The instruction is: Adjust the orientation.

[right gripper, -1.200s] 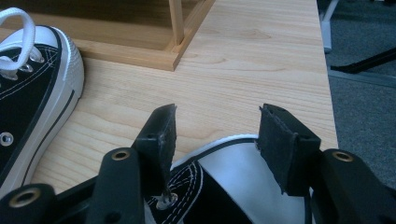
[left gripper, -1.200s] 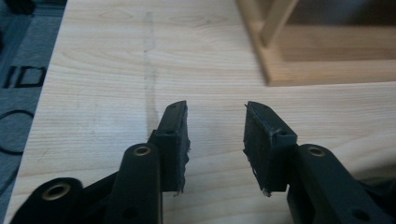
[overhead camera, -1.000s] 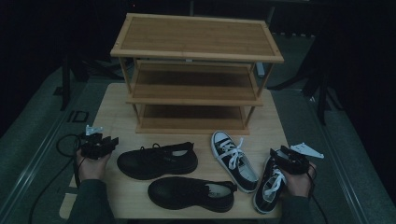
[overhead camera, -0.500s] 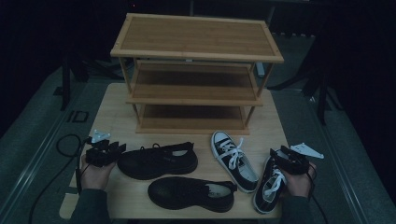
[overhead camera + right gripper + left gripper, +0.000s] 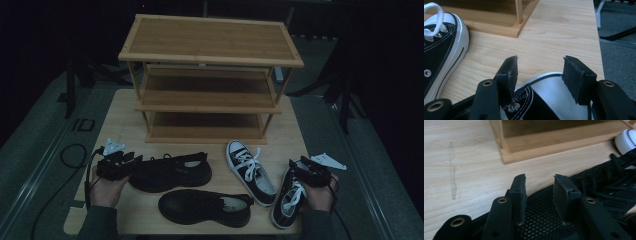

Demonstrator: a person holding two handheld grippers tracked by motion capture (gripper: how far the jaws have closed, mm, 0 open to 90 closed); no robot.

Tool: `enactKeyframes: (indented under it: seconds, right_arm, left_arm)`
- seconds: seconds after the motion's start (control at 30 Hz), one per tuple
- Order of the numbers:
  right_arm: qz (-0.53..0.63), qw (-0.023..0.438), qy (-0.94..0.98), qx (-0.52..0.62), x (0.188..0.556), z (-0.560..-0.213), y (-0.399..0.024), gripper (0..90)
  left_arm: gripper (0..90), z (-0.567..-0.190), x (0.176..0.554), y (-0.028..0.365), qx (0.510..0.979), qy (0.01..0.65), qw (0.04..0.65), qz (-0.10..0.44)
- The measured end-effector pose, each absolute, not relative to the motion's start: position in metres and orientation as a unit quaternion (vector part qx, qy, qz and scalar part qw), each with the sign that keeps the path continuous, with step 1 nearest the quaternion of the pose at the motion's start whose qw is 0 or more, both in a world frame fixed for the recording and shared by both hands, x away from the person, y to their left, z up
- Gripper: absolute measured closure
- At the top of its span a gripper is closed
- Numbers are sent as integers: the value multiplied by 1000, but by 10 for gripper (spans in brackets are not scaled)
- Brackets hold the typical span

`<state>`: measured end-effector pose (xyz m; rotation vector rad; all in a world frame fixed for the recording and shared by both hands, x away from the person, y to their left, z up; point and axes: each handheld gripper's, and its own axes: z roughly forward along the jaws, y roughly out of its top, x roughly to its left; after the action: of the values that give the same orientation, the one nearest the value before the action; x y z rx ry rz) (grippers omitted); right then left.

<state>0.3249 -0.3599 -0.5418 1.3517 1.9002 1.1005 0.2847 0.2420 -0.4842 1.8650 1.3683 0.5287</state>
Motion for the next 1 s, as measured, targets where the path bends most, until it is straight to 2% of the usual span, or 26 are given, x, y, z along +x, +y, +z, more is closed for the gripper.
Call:
enactKeyframes:
  seconds: [0.1, 0.57, 0.77, 0.83, 0.9, 1.0]
  right_arm:
    - [410, 278, 708, 503, 325, -542, -360, 455]
    - [408, 280, 710, 501, 325, -542, -359, 453]
    - [408, 280, 711, 500, 325, -542, -359, 452]
    - [407, 280, 711, 500, 325, -542, -359, 452]
    - [407, 281, 711, 500, 325, -542, -359, 453]
    - [407, 281, 711, 500, 325, -542, -359, 453]
  left_arm:
    - [611, -481, 284, 238, 733, 524, 386, 198]
    - [589, -480, 292, 214, 753, 520, 361, 181]
    - [684, -489, 299, 211, 761, 528, 343, 156]
    - [746, -491, 301, 210, 766, 529, 333, 151]
    - [844, -492, 302, 211, 767, 529, 330, 152]
    - [876, -489, 302, 212, 766, 528, 333, 151]
